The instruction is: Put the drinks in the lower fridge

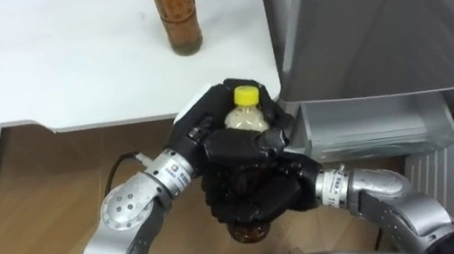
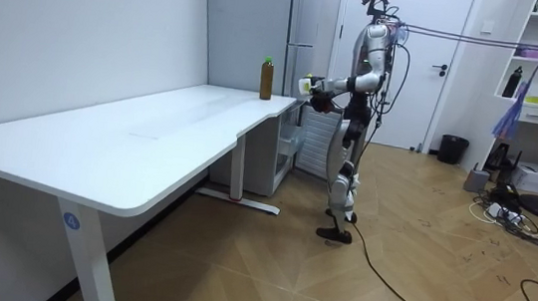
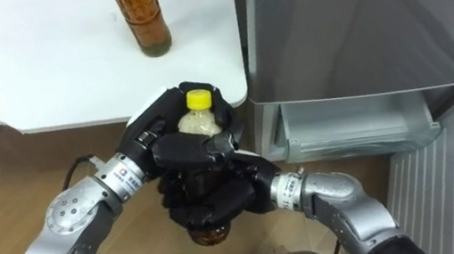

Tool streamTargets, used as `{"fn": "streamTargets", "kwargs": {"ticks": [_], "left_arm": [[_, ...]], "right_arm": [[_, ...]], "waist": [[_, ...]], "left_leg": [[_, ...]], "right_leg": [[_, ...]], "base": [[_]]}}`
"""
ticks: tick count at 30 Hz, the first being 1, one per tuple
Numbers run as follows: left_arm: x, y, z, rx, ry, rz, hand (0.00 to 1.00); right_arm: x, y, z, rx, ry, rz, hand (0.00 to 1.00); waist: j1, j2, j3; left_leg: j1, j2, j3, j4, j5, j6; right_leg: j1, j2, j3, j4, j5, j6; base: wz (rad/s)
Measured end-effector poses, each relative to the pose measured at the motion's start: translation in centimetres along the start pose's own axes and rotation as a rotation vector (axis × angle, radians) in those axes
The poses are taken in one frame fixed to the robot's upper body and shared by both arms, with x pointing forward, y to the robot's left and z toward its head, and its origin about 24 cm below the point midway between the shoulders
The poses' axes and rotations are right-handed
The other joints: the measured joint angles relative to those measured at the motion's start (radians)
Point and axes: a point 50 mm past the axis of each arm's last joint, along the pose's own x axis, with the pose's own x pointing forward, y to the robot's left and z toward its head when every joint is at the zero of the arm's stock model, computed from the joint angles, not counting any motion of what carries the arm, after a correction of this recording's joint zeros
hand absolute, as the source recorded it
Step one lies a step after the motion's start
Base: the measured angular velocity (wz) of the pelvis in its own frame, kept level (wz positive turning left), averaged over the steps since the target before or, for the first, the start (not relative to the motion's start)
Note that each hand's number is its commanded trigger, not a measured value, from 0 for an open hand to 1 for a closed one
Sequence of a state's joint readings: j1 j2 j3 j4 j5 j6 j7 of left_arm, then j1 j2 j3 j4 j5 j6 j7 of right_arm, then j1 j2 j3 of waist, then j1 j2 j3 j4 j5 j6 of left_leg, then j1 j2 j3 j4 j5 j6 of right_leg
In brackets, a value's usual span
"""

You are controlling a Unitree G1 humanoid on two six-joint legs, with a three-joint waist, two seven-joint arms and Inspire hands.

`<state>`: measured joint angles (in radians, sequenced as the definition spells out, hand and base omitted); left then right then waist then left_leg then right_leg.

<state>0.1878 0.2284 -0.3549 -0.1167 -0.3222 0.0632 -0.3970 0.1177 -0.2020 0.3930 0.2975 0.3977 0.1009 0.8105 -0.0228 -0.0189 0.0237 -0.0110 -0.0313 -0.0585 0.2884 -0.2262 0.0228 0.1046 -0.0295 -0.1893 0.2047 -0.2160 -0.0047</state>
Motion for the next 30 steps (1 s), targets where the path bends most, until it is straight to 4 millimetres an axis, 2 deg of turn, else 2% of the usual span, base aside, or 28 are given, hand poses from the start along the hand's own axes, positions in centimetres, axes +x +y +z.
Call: {"fn": "streamTargets", "kwargs": {"ticks": [3,5,6,7,17,24,30], "left_arm": [[0.02,-0.03,0.04,-0.001,-0.005,0.000,1.00],[0.08,-0.08,0.11,-0.002,-0.013,0.002,0.58],[0.09,-0.08,0.12,-0.002,-0.015,0.003,0.02],[0.09,-0.08,0.13,-0.002,-0.016,0.004,0.00],[0.13,-0.16,0.10,-0.002,-0.015,0.007,0.00],[0.10,-0.04,0.18,-0.001,-0.018,0.019,0.00],[0.06,0.15,0.32,0.003,-0.029,0.041,0.00]], "right_arm": [[-0.05,-0.01,0.01,0.010,-0.008,-0.001,1.00],[-0.09,-0.02,0.04,0.020,-0.017,-0.001,1.00],[-0.11,-0.03,0.05,0.022,-0.020,-0.001,1.00],[-0.10,-0.03,0.06,0.022,-0.020,0.000,1.00],[-0.76,-0.40,-0.10,0.011,0.004,-0.013,1.00],[-0.75,-0.37,-0.33,0.016,0.014,-0.012,1.00],[-0.78,-0.40,-0.37,0.017,0.016,-0.014,1.00]], "waist": [[0.000,0.000,-0.0001],[0.000,0.000,-0.0001],[0.000,-0.001,-0.0003],[0.000,-0.001,-0.0004],[0.004,0.003,-0.0026],[0.003,0.012,-0.0084],[0.004,0.012,-0.0086]], "left_leg": [[-0.001,0.000,0.000,-0.002,0.000,0.000],[-0.002,0.000,0.000,-0.001,0.000,0.000],[-0.002,0.000,0.000,-0.001,0.000,0.000],[-0.002,0.000,0.000,0.000,0.000,0.000],[-0.003,0.000,0.000,0.003,0.000,0.000],[0.002,0.000,0.001,0.003,0.000,0.000],[0.003,0.000,0.002,0.004,0.000,0.000]], "right_leg": [[0.001,0.000,0.000,0.001,0.000,0.000],[0.001,0.000,0.001,0.001,0.000,0.000],[0.001,0.000,0.001,0.001,0.000,0.000],[0.001,0.000,0.001,0.001,0.000,0.000],[-0.003,0.002,0.011,0.000,0.000,0.000],[-0.002,0.001,0.016,0.000,0.000,0.000],[-0.001,0.001,0.020,0.000,0.000,0.000]], "base": [[0.00],[0.00],[0.00],[0.00],[0.00],[0.00],[0.00]]}}
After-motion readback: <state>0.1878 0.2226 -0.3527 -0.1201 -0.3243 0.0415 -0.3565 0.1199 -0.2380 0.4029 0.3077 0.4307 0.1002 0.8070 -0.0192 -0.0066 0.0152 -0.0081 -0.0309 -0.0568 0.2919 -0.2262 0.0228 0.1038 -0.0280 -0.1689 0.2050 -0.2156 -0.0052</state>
